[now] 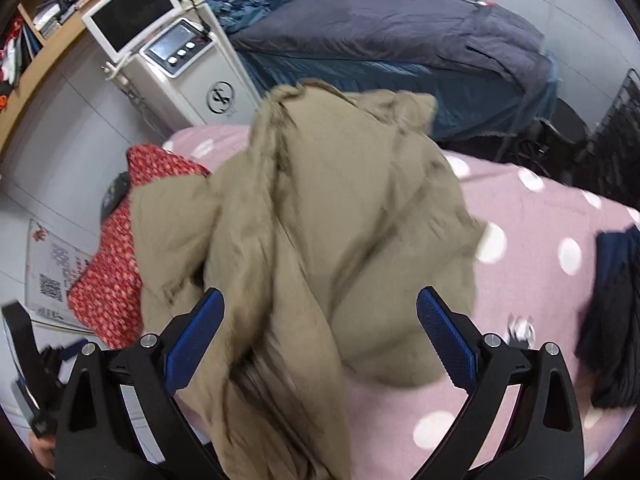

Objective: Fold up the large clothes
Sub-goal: 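Grasp the beige jacket fabric with the right tool and lift it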

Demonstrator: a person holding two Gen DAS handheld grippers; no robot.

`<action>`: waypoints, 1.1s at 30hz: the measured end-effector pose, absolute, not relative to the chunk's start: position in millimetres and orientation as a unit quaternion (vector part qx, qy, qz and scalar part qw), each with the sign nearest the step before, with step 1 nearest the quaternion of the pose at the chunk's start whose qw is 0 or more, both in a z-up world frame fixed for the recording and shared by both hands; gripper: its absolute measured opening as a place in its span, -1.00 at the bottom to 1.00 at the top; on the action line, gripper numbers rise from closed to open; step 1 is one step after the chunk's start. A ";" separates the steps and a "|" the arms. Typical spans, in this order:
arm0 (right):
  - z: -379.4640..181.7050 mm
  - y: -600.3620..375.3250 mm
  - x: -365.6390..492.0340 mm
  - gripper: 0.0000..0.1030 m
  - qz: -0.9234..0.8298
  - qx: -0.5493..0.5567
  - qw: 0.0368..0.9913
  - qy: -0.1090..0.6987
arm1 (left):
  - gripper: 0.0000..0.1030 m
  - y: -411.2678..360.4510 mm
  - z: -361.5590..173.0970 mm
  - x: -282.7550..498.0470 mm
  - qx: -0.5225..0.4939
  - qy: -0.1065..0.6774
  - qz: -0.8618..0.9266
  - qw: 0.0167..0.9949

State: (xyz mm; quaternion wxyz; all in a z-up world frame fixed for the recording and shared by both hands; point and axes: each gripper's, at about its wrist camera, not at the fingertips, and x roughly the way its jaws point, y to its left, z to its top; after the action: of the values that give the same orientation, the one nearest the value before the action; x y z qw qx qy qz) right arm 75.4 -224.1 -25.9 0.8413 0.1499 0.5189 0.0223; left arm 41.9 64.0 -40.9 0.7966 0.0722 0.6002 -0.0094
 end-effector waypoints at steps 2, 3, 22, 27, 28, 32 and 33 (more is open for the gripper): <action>-29.2 -216.1 101.6 0.85 0.040 0.151 0.834 0.529 | 0.87 65.5 -40.8 42.1 0.073 0.601 -0.005 0.796; -31.6 -212.0 112.0 0.85 0.048 0.149 0.833 0.531 | 0.87 66.0 -39.6 41.6 0.071 0.599 -0.005 0.797; -119.9 -211.9 21.3 -0.75 -0.004 0.134 0.819 0.558 | 0.87 61.9 -45.7 41.6 0.096 0.604 -0.048 0.790; -161.7 -193.9 -68.0 -0.80 -0.010 0.150 0.768 0.623 | 0.87 34.9 -42.3 58.6 0.134 0.585 -0.101 0.793; -178.6 -185.2 -92.1 -0.80 -0.011 0.161 0.747 0.645 | 0.87 25.7 -41.9 64.1 0.148 0.576 -0.117 0.795; -200.9 -174.9 -126.9 -0.79 -0.001 0.197 0.713 0.673 | 0.87 -8.2 -42.3 86.3 0.180 0.549 -0.178 0.797; -195.4 -174.4 -130.8 -0.70 -0.021 0.186 0.723 0.665 | 0.87 -17.2 -42.0 91.2 0.181 0.545 -0.194 0.796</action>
State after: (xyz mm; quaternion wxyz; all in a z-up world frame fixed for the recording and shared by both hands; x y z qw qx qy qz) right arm -130.8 -174.4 -195.4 0.7227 0.1865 0.6652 -0.0209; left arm 91.2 -17.2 -42.0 0.7956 0.1806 0.5447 -0.1943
